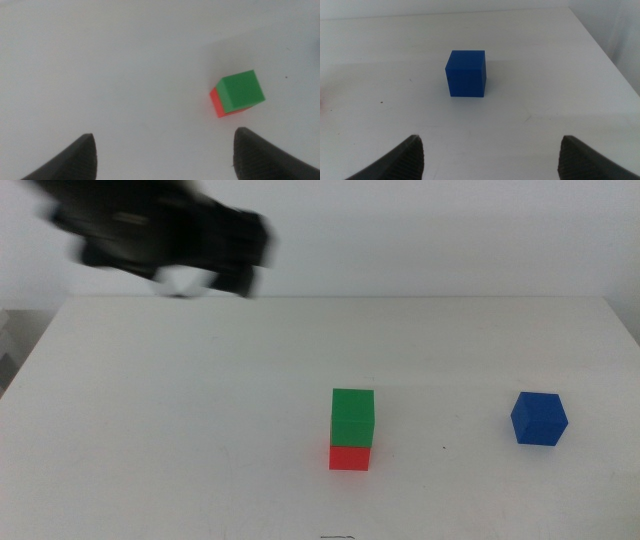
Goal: Stack red cubes first, then green, then blue cubes in a specific spot.
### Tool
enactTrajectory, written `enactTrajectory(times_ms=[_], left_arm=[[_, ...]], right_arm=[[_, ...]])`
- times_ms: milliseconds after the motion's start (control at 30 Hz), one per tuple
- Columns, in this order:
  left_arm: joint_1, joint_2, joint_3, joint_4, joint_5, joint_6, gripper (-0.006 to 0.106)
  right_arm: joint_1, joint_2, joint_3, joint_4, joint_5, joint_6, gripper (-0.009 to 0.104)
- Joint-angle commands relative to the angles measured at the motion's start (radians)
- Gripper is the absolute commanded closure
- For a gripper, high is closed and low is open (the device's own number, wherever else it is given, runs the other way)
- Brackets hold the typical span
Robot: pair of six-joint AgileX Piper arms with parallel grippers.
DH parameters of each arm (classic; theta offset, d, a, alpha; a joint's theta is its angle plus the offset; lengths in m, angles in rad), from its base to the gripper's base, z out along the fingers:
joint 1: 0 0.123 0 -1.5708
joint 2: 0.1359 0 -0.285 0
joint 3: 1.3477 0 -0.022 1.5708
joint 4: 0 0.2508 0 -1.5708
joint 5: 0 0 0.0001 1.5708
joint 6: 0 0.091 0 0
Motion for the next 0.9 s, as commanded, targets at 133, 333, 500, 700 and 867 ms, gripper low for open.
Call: enactTrajectory(times_ms=[133, 333, 500, 700, 867], left_arm=[[0.088, -0.295, 0.126, -0.088, -0.140, 0.281, 0.007], [0.191, -0.478, 0.225, -0.349, -0.248, 0.515, 0.007], [0.211, -0.478, 0.223, -0.561, -0.204, 0.652, 0.007], [0.211, -0.446, 0.223, -0.668, -0.182, 0.815, 0.007], [0.216, -0.397, 0.222, -0.689, -0.187, 0.811, 0.007]], right_arm=[[-0.007, -0.015, -0.008, -0.023, -0.046, -0.013, 0.001], [-0.007, -0.015, -0.008, -0.023, -0.046, -0.013, 0.001], [-0.007, -0.015, -0.008, -0.023, -0.046, -0.013, 0.001], [-0.007, -0.015, -0.008, -0.023, -0.046, -0.013, 0.001], [-0.007, -0.015, -0.008, -0.023, -0.046, -0.013, 0.001]])
